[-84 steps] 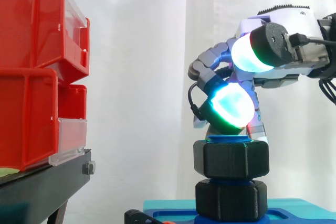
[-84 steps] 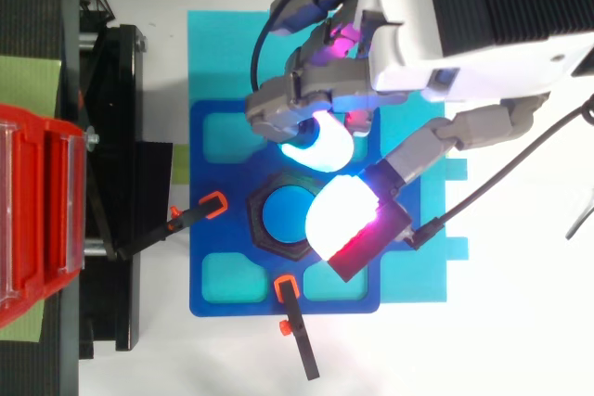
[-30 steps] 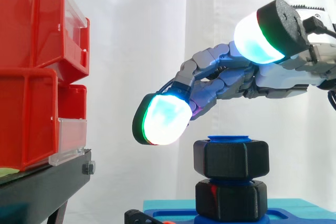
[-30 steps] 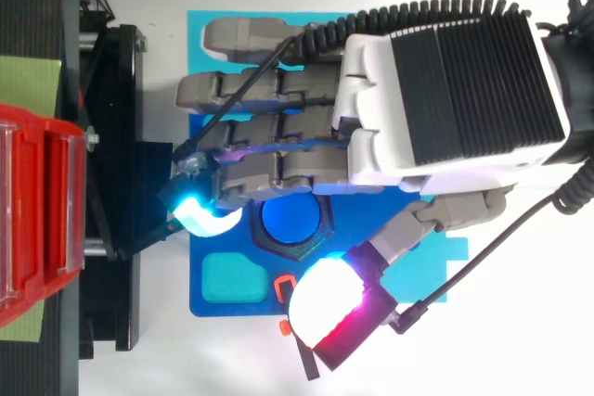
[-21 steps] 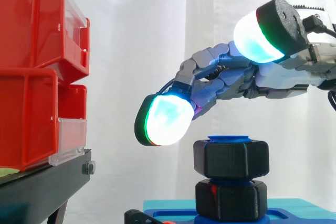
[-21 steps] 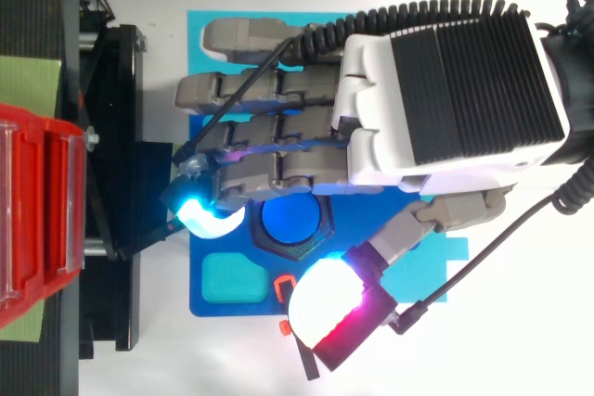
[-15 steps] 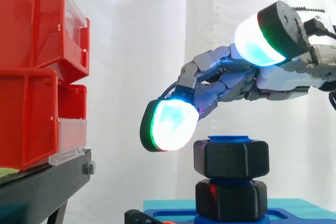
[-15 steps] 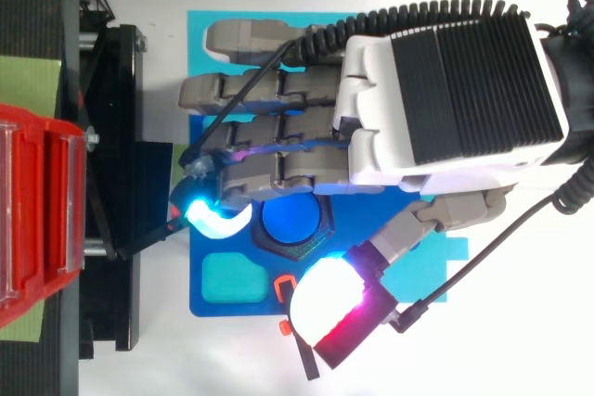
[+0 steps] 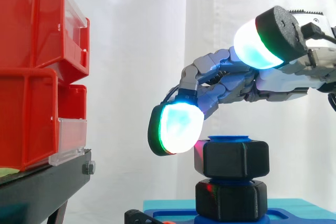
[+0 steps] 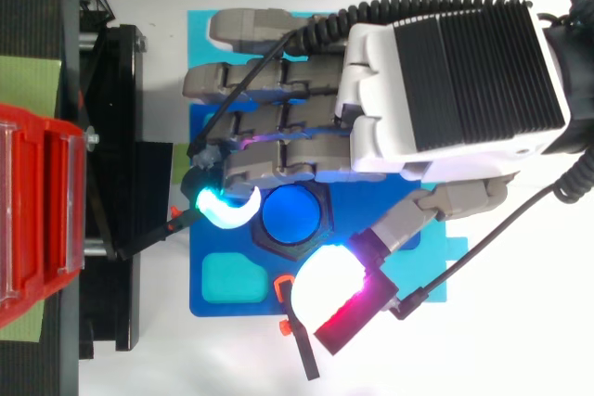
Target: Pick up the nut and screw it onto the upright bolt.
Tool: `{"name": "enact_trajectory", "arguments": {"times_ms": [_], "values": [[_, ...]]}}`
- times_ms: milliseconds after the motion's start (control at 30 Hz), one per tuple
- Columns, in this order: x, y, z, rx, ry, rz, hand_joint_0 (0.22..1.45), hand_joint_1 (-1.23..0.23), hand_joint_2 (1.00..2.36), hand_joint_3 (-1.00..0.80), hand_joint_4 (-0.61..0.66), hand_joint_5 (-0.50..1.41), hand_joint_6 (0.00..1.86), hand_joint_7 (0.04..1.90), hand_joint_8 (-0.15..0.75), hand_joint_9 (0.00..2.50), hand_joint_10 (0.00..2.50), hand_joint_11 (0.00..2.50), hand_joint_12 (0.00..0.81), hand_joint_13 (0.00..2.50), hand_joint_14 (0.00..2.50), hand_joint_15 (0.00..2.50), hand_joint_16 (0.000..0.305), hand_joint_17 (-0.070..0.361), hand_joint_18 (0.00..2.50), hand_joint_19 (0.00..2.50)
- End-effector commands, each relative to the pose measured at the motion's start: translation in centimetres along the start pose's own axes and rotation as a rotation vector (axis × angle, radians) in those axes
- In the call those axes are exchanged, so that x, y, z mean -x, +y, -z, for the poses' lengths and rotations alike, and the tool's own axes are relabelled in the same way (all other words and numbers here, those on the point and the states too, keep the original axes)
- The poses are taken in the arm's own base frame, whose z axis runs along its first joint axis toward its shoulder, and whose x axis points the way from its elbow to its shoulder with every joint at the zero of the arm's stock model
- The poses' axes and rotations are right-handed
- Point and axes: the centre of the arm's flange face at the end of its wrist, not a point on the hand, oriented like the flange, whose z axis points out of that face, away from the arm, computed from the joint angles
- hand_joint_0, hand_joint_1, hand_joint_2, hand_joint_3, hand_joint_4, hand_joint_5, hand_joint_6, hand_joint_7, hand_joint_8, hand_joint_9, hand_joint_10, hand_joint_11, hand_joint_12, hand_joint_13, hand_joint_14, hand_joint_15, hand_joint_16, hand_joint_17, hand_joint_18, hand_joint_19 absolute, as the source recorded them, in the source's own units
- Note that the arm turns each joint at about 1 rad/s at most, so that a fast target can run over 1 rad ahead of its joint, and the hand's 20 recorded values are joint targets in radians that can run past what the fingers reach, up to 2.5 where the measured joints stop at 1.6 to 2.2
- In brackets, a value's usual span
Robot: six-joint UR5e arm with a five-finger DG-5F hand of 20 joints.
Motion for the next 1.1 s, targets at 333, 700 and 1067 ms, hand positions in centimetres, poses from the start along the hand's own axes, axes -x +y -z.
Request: {"name": "enact_trajectory", "arguments": {"times_ms": [333,700,1067], "values": [[0.1,-0.3,0.1,-0.003,-0.003,0.0,0.49,-0.14,1.0,-0.5,0.24,-0.1,0.5,0.92,0.296,0.59,0.0,0.0,0.276,0.35,0.0,0.0,0.027,0.06,0.0,0.0],[0.3,-0.7,0.3,-0.007,-0.003,0.0,0.49,-0.16,1.0,-0.5,0.25,-0.08,0.5,1.08,0.301,0.63,0.0,0.0,0.261,0.38,0.0,0.0,0.024,0.055,0.04,0.0],[0.8,-1.9,0.8,-0.004,-0.003,0.0,0.49,-0.16,1.0,-0.5,0.23,-0.06,0.5,1.24,0.302,0.65,0.0,0.0,0.257,0.39,0.0,0.0,0.024,0.053,0.05,0.0]]}}
